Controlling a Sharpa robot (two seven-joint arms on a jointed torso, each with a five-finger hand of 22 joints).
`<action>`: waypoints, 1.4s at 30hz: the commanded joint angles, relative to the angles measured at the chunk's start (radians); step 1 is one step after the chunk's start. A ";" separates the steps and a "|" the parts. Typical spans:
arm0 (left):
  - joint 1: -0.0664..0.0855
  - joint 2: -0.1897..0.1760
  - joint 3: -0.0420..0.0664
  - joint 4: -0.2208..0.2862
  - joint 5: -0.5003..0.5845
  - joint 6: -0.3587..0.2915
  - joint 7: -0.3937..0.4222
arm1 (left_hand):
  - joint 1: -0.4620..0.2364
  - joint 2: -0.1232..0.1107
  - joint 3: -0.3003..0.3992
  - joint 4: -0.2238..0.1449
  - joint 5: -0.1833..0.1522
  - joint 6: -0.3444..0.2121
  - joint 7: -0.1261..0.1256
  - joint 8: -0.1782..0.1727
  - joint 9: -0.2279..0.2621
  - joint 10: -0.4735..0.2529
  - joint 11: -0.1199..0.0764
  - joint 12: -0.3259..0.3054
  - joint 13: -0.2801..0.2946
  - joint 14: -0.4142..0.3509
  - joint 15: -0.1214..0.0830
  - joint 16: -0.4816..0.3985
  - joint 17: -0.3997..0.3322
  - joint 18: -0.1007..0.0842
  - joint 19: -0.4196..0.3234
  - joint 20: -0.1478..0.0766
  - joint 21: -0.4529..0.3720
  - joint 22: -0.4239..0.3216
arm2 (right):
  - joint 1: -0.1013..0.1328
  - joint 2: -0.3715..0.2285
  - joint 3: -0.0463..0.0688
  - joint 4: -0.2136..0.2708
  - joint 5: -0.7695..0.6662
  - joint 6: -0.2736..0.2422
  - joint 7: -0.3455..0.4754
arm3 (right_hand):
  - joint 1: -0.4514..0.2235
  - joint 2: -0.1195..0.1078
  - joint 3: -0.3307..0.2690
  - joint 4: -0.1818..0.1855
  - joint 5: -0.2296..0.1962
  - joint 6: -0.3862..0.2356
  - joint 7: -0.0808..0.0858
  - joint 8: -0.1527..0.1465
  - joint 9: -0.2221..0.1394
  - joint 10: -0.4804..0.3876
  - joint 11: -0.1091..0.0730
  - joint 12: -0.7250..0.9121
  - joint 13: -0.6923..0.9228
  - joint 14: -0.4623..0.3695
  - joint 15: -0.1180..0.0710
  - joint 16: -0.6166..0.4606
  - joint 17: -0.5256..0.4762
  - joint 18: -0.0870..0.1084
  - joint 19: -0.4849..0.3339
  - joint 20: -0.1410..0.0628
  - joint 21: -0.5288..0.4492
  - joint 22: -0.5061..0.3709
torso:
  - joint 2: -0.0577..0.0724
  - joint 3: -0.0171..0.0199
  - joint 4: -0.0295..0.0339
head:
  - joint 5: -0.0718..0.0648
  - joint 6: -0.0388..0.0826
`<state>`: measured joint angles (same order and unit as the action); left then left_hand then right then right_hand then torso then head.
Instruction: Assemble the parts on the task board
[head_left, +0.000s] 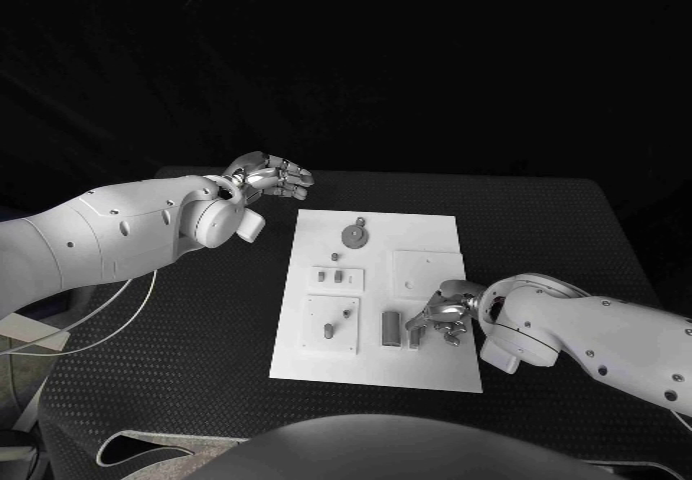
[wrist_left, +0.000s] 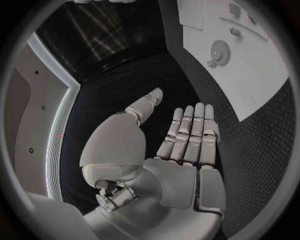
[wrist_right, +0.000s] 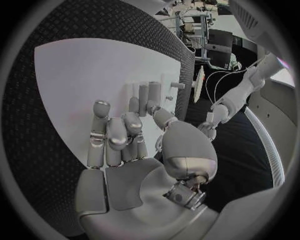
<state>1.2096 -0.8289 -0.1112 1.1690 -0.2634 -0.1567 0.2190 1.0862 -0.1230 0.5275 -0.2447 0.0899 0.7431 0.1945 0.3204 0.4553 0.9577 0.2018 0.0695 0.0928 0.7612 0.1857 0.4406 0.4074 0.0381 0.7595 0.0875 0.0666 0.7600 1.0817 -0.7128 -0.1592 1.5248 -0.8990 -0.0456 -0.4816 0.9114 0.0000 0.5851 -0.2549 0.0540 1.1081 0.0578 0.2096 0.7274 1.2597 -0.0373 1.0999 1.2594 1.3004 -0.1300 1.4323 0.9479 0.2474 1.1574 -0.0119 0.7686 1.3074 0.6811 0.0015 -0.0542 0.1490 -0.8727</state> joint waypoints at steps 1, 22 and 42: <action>0.001 0.001 0.001 0.002 -0.002 0.014 0.006 | -0.010 0.004 0.000 0.004 0.003 -0.001 0.024 0.005 -0.001 0.006 0.003 0.002 -0.001 0.001 0.003 -0.006 0.002 -0.007 -0.009 0.001 0.002 -0.001 | -0.001 0.007 0.000 -0.004 -0.022 0.014 0.012 | 0.029 0.035 0.044 -0.039 0.005 -0.009 0.014 0.002 0.001 0.006 -0.001 0.003 0.000 0.001 -0.008 0.004 -0.002 0.014 0.004 -0.001 0.004 0.019 | 0.000 0.0002 0.0004 | 0.001 0.000; 0.001 -0.001 0.001 0.003 -0.004 0.019 0.004 | -0.010 0.005 0.000 0.005 0.003 -0.001 0.024 0.006 -0.002 0.007 0.002 0.003 -0.001 0.002 0.003 -0.007 0.003 -0.007 -0.009 0.001 0.003 -0.001 | -0.003 0.024 -0.010 -0.031 -0.068 0.052 0.004 | 0.019 0.031 0.048 -0.038 0.005 -0.011 0.015 0.001 0.000 0.004 0.000 0.000 -0.001 0.000 -0.008 0.003 -0.004 0.014 0.005 0.000 0.003 0.019 | 0.000 0.0001 0.0008 | 0.001 0.000; 0.001 0.000 0.001 0.003 -0.004 0.019 0.003 | -0.011 0.005 -0.001 0.005 0.002 -0.001 0.023 0.006 -0.002 0.008 0.002 0.003 -0.002 0.002 0.003 -0.007 0.003 -0.007 -0.009 0.001 0.003 -0.001 | -0.008 0.030 -0.017 -0.020 -0.055 0.047 0.004 | 0.013 0.032 0.051 -0.038 0.005 -0.011 0.015 0.001 0.000 0.003 0.000 -0.002 -0.002 0.000 -0.008 0.002 -0.006 0.014 0.005 0.000 0.003 0.019 | 0.000 0.0000 0.0008 | 0.004 0.000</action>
<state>1.2096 -0.8303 -0.1112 1.1704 -0.2642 -0.1507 0.2159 1.0827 -0.1195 0.5276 -0.2447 0.0898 0.7431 0.1945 0.3204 0.4545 0.9577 0.2017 0.0695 0.0921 0.7612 0.1857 0.4368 0.4094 0.0381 0.7559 0.0911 0.0666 0.7602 1.0820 -0.6905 -0.1717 1.4993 -0.9554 -0.0210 -0.4820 0.9073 0.0041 0.5878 -0.2522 0.0540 1.1065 0.0594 0.2127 0.7286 1.2577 -0.0353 1.0998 1.2583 1.2987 -0.1319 1.4320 0.9420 0.2481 1.1558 -0.0103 0.7686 1.3073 0.6809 0.0014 -0.0540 0.1541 -0.8727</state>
